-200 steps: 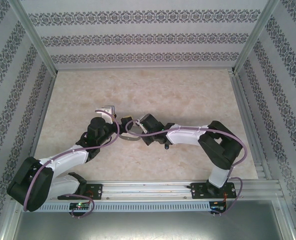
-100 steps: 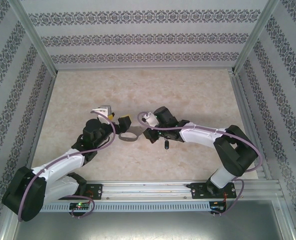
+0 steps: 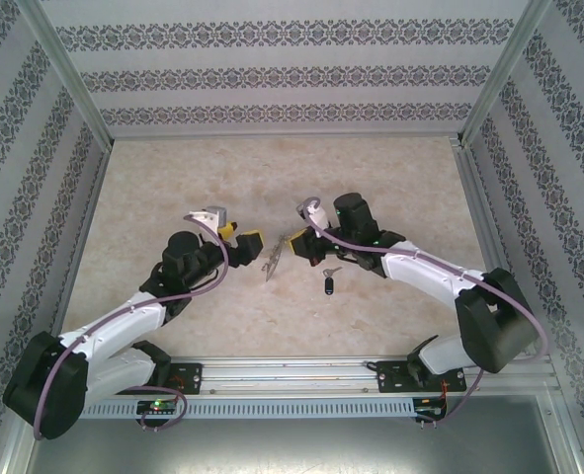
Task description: Put the keys on the keyring
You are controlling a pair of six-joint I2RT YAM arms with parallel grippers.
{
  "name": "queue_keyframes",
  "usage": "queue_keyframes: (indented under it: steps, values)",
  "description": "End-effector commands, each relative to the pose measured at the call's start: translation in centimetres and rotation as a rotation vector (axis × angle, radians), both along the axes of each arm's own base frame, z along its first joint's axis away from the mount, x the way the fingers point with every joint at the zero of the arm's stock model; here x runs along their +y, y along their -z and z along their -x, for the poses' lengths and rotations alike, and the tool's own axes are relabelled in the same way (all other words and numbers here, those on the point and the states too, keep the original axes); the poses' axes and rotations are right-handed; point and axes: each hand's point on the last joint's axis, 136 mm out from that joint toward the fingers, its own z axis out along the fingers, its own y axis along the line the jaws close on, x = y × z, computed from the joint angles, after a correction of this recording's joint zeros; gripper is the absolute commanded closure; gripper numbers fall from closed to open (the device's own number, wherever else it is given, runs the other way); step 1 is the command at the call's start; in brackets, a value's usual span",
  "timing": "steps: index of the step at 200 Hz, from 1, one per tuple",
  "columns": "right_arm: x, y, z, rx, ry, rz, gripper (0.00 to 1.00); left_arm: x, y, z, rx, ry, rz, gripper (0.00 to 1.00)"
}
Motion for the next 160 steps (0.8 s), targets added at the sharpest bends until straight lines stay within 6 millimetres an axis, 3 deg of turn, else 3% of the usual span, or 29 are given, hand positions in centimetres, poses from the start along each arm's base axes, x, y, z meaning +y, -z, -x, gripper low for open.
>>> queue_keyframes:
  steps: [1, 63, 99, 128, 160]
  values:
    - [0.4, -2.8, 0.3, -0.008, -0.056, -0.101, 1.00, -2.2, -1.8, 0.8, -0.034, 0.147, 0.002, 0.14]
    - [0.6, -3.1, -0.3, 0.039, -0.110, -0.145, 1.00, -4.8, -3.8, 1.4, -0.066, 0.317, 0.012, 0.50]
    - [0.8, -4.6, -0.5, 0.058, -0.134, -0.185, 1.00, -6.5, -4.7, 1.7, -0.044, 0.435, 0.043, 0.52]
    - [0.8, -5.4, -0.3, 0.056, -0.146, -0.198, 1.00, -6.8, -5.1, 1.5, -0.045, 0.450, 0.067, 0.54]
    - [0.7, -5.9, -0.1, 0.068, -0.165, -0.221, 1.00, -7.2, -5.5, 1.3, -0.034, 0.484, 0.097, 0.68]
